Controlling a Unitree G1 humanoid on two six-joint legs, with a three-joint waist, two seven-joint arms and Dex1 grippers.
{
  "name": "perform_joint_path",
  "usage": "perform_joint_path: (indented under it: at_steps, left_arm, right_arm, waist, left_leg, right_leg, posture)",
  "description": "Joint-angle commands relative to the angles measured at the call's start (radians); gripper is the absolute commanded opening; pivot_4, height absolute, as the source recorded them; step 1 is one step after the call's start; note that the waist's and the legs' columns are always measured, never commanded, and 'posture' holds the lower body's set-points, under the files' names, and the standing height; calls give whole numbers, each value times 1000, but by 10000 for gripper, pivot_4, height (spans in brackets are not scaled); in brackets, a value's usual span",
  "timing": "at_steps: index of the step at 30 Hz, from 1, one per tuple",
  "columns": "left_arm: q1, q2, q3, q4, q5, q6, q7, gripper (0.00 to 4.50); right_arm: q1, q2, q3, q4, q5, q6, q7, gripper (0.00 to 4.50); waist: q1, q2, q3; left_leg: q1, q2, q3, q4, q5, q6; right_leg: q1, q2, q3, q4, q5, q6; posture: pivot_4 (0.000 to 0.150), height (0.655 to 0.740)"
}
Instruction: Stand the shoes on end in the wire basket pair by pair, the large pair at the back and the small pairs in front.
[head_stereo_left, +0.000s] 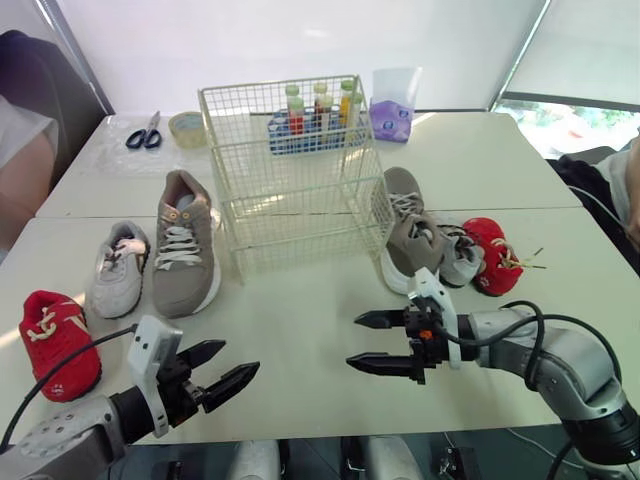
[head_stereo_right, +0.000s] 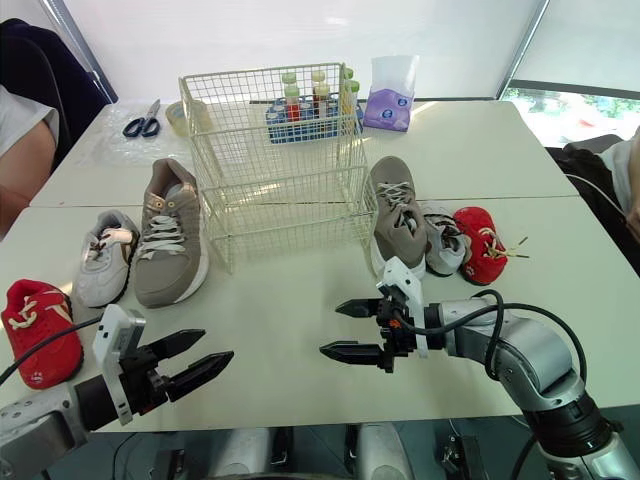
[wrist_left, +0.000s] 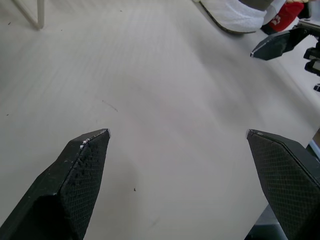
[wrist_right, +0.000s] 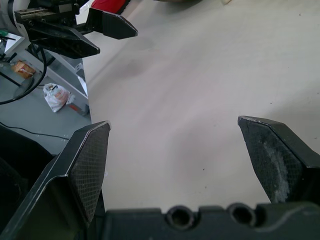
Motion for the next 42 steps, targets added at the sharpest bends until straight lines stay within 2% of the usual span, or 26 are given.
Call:
perform_joint_path:
  at_steps: [1, 10, 14, 16, 21, 24, 28, 30, 32, 35, 37, 42]
  left_arm:
    - [-5, 12, -19, -23, 49, -18, -20, 45000]
    - [-38, 24, -40, -17, 25, 9, -45, 45000]
    - [-48, 46, -70, -26, 69, 12, -59, 45000]
    - [-53, 39, -72, -21, 51, 13, -55, 45000]
    - [-56, 48, -61, -16, 17, 27, -74, 45000]
    - [-78, 67, -76, -4, 44, 25, -96, 45000]
    - [-164, 157, -58, 32, 49, 47, -164, 45000]
    - [-239, 246, -17, 32, 31, 66, -214, 45000]
    - [-335, 327, 32, 45, -23, 91, -245, 45000]
    - [-486, 441, 86, 83, -102, 127, -303, 45000]
    - [-586, 511, 97, 107, -120, 141, -329, 45000]
    - [-698, 554, 88, 110, -156, 161, -325, 45000]
  right_arm:
    - [12, -9, -6, -38, 5, -9, 10, 44308]
    - [30, -9, 9, -43, -27, -38, 15, 44308]
    - [17, -2, 8, -44, -35, -34, 4, 44308]
    - [14, -9, 10, -49, -41, -52, 24, 44308]
    - [17, -101, 42, -72, -88, -91, 114, 44308]
    - [-11, -135, 28, -84, -86, -82, 128, 44308]
    - [-195, -249, -25, -109, -65, -75, 219, 44308]
    - [-374, -299, -59, -44, -17, -53, 302, 44308]
    - [-557, -300, -43, 74, -50, -69, 336, 44308]
    - [-759, -274, 96, 287, -285, -256, 391, 44308]
    - [-833, -237, 192, 395, -398, -378, 464, 44308]
    - [-963, -85, 323, 684, -605, -617, 524, 44308]
  waist:
    - [-1, 0, 0]
    - [-1, 0, 0]
    - [-1, 0, 0]
    - [-1, 0, 0]
    - [-1, 0, 0]
    - [0, 0, 0]
    - [-1, 1, 1]
    - [-2, 2, 2]
    - [-2, 2, 3]
    - [-3, 1, 3]
    - [-4, 0, 4]
    - [-14, 1, 4]
  left_leg:
    - [0, 0, 0, 0, 0, 0]
    - [0, 0, 0, 0, 0, 0]
    - [0, 0, 0, 0, 0, 0]
    - [0, 0, 0, 0, 0, 0]
    - [0, 0, 0, 0, 0, 0]
    - [0, 0, 0, 0, 0, 0]
    - [0, 0, 0, 1, 0, 0]
    - [0, 0, 0, 1, 0, 0]
    - [0, 0, 0, 1, 0, 0]
    - [0, 0, -1, -1, 0, 0]
    - [-1, -2, 0, -1, 0, 0]
    - [-1, -3, 3, -1, 0, 1]
  right_leg:
    - [0, 0, 0, 0, 0, 0]
    - [0, 0, 0, 0, 0, 0]
    - [0, 0, 0, 0, 0, 0]
    - [0, 0, 0, 0, 0, 0]
    - [0, 0, 0, 0, 0, 0]
    - [0, 0, 0, 0, 0, 0]
    - [0, 1, 0, 1, -1, 1]
    - [-1, 2, 0, 1, -1, 2]
    - [-2, 2, -1, 1, -1, 1]
    - [-2, 3, -1, -1, 0, -2]
    - [-3, 3, 0, -1, 0, -2]
    - [-3, 2, 3, 0, 1, 5]
  posture:
    - [1500, 7400]
    - [1500, 7400]
    - [1500, 7400]
    - [1500, 7400]
    - [1500, 7400]
    - [1500, 7400]
    - [1500, 7400]
    - [1500, 7400]
    - [1500, 7400]
    - [1500, 7400]
    - [1500, 7400]
    - [1500, 7400]
